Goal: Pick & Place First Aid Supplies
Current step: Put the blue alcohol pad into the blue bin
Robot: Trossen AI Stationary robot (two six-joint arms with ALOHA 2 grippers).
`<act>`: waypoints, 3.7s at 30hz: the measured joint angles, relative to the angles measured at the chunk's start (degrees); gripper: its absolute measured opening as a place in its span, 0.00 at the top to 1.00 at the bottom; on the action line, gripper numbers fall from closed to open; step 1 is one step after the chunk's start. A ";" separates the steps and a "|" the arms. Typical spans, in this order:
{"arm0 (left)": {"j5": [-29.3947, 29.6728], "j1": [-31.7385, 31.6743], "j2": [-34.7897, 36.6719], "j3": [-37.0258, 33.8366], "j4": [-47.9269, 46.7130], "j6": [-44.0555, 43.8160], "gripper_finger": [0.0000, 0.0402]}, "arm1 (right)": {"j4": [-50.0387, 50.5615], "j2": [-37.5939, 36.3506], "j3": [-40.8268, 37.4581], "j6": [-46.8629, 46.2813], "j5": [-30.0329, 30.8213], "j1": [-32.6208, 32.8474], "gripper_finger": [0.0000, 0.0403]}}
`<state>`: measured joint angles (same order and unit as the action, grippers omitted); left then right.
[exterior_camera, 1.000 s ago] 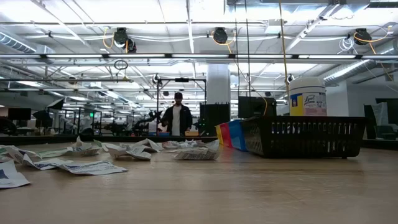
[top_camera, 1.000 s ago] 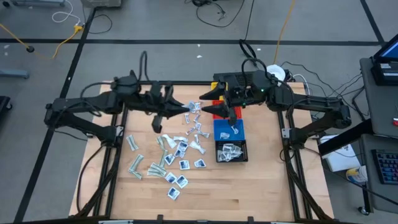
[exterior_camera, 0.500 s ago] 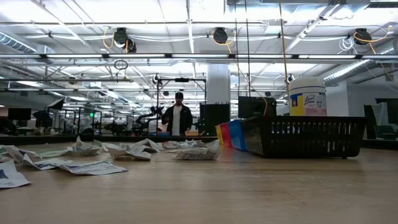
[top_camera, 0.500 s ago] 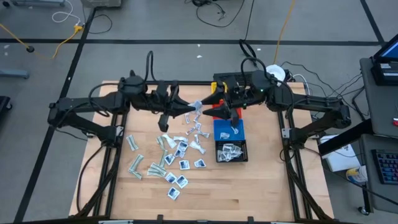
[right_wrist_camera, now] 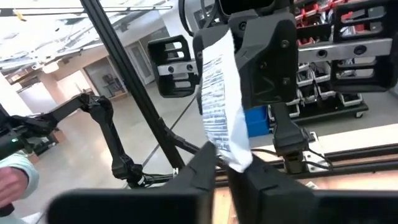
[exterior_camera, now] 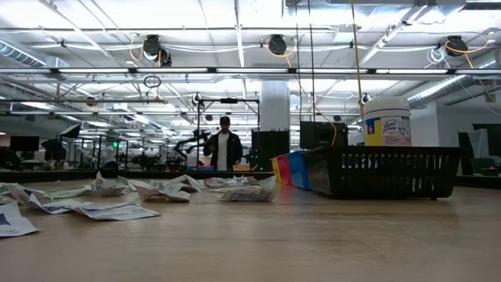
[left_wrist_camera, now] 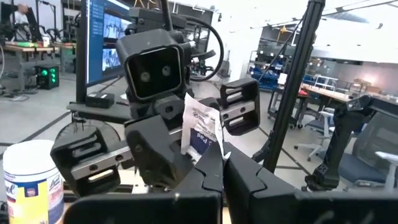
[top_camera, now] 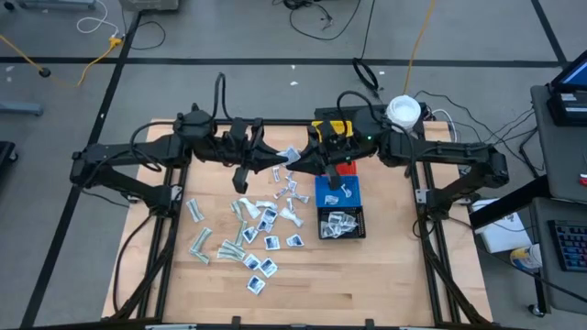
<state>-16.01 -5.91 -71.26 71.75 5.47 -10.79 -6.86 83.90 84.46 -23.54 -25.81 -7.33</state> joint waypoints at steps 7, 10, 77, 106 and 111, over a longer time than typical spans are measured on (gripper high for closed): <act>0.20 -0.02 0.11 0.09 -1.97 -1.72 1.00 | 0.08 -0.84 -0.10 0.14 -0.79 -0.04 1.00; 0.22 -0.02 0.03 0.09 -2.07 -1.79 1.00 | -0.78 -1.14 -0.05 0.12 -2.12 -0.14 1.00; 1.09 1.95 3.78 -0.02 -9.34 -1.15 1.00 | -1.78 -1.22 0.01 -9.12 -2.81 -2.34 0.65; 2.99 1.92 2.27 0.02 -8.83 -5.46 0.96 | -1.70 0.39 0.01 -6.69 -5.14 -2.32 0.99; -1.04 -0.18 3.12 0.02 -12.16 -12.32 0.82 | 6.62 -1.76 0.01 -3.23 -10.07 -3.47 1.00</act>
<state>-17.05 -6.09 -68.14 71.77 -6.69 -23.11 -0.25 82.13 84.47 -26.77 -35.89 -10.80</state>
